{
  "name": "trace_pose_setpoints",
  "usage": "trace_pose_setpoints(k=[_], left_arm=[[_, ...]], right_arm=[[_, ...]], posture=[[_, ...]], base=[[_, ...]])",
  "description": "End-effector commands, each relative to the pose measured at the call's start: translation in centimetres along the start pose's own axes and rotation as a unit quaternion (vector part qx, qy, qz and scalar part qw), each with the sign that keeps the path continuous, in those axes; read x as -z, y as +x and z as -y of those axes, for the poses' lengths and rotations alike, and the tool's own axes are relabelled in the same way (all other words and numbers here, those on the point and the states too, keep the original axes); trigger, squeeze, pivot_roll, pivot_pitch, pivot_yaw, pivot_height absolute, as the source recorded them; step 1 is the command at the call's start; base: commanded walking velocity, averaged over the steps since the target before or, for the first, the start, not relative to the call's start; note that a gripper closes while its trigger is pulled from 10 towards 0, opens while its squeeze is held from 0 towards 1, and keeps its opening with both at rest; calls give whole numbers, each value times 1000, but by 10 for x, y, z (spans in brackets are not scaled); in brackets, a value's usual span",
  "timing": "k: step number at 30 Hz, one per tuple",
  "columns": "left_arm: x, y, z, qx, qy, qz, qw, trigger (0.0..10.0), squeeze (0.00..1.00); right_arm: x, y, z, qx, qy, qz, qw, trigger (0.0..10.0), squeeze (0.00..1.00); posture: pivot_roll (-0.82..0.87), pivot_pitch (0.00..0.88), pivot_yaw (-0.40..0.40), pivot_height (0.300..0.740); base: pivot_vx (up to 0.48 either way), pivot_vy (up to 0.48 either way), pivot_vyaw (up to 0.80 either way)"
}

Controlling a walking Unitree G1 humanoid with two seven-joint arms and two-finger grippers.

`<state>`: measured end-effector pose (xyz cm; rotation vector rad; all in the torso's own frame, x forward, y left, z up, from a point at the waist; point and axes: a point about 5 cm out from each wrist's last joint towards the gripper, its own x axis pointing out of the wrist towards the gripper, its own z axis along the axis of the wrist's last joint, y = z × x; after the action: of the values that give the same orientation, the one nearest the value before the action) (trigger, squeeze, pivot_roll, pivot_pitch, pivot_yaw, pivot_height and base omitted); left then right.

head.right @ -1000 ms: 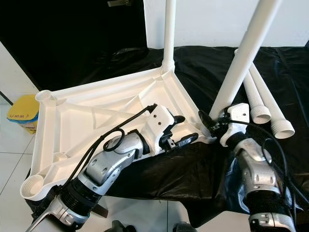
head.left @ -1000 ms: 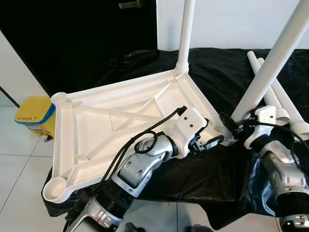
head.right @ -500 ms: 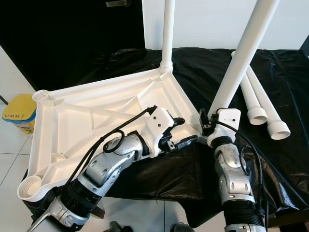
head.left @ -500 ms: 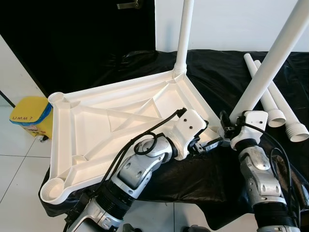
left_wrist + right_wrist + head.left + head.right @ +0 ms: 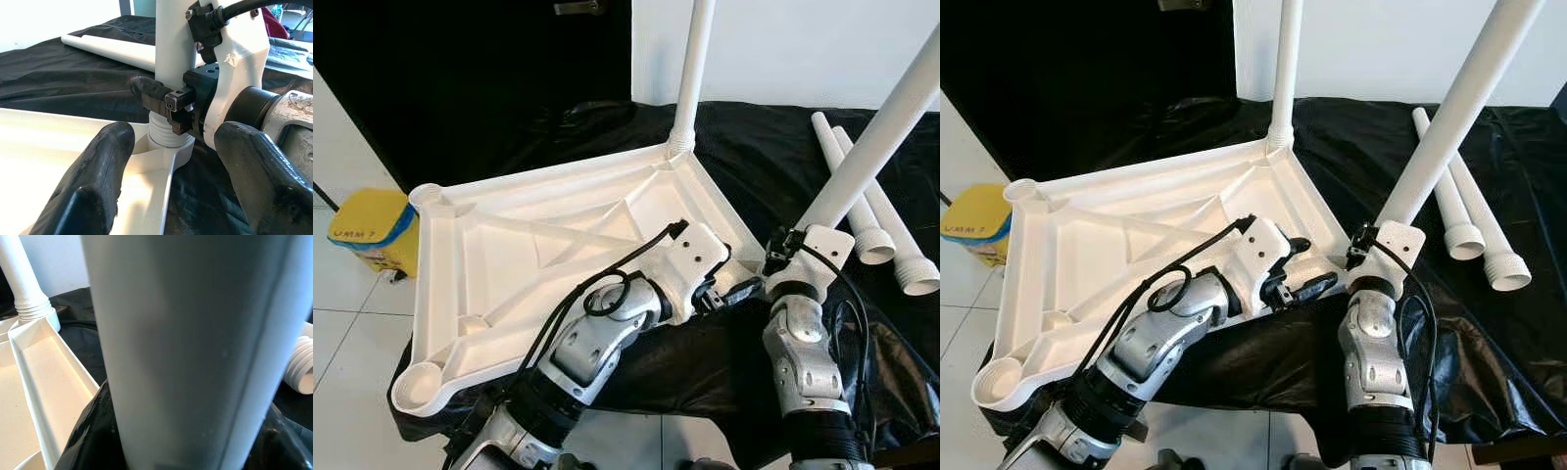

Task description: Building children table

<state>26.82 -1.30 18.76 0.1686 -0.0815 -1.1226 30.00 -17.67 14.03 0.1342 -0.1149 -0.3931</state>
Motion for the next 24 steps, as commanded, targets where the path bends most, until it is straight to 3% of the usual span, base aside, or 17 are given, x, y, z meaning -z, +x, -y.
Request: trace_pose_setpoints(k=[1, 4, 5, 7, 8, 13, 16, 17, 20, 21, 23, 24], left_arm=[[0, -1, 3, 11, -2, -2, 1000, 10000, 0], [0, -2, 2, 10, -1, -3, 1000, 10000, 0], [1, -2, 2, 10, 0, -3, 1000, 10000, 0], [1, -2, 2, 10, 1, -3, 1000, 10000, 0], [1, -2, 1, 10, 1, -4, 1000, 10000, 0], [1, -2, 2, 11, 2, -4, 1000, 10000, 0], [1, -2, 2, 12, 3, -5, 1000, 10000, 0], [2, -2, 2, 13, 4, -6, 1000, 10000, 0], [2, -2, 2, 13, 4, -6, 1000, 10000, 0], [2, -2, 2, 13, 4, -6, 1000, 10000, 0], [2, -2, 2, 16, 4, -7, 1000, 10000, 0], [2, -2, 2, 16, 4, -7, 1000, 10000, 0]], right_arm=[[24, -6, 7, 15, -7, -58, 998, 10000, 0], [18, -5, 4, 8, -11, -38, 999, 10000, 0], [14, -5, 3, -2, -15, -25, 1000, 10000, 275], [12, -4, 3, -8, -18, -17, 1000, 10000, 275], [9, -4, 4, -24, -13, -7, 1000, 10000, 1000], [4, -2, 6, -66, 5, 2, 998, 10000, 1000], [-2, 1, 11, -128, 14, 5, 992, 10000, 1000], [-6, 3, 13, -159, 9, 10, 987, 10000, 133], [-9, 5, 16, -187, 1, 15, 982, 10000, 133], [-10, 5, 16, -190, 0, 16, 982, 10000, 0], [-12, 8, 16, -253, -18, 15, 967, 10000, 0], [-12, 8, 16, -253, -18, 15, 967, 10000, 0]], posture=[[-206, 82, 13, 740], [-205, 77, 13, 740], [-205, 73, 14, 740], [-205, 73, 14, 740], [-206, 70, 17, 740], [-208, 66, 16, 740], [-210, 61, 16, 740], [-210, 59, 18, 740], [-210, 59, 19, 740], [-210, 59, 19, 740], [-213, 55, 24, 740], [-213, 55, 24, 740]], base=[[0, 0, 0], [0, 0, 0], [0, 0, 0], [0, 0, 0], [0, 0, 0], [0, 0, 0], [0, 0, 0], [0, 0, 0], [0, 0, 0], [0, 0, 0], [0, 0, 0], [0, 0, 0]])
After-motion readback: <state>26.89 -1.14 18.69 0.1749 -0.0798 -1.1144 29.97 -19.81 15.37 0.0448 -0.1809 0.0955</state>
